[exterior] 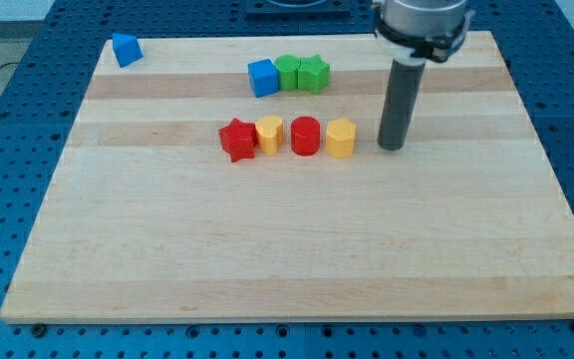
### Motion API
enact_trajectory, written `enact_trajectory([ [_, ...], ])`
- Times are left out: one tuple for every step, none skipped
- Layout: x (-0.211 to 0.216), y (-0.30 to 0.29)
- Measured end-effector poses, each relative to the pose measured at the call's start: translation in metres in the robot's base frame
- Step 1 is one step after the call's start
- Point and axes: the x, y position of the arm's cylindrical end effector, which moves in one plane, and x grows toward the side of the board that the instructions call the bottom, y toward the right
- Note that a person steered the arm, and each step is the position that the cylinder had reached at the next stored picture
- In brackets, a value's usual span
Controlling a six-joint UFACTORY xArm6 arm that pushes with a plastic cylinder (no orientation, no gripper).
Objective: Move the yellow hexagon into the red circle
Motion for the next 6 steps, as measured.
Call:
enact_trajectory([
  [0.009,-0.031],
  [0.010,-0.066],
  [0.001,-0.065],
  [-0.029,-0.038],
  [-0.034,-0.017],
  [-0.013,-0.017],
])
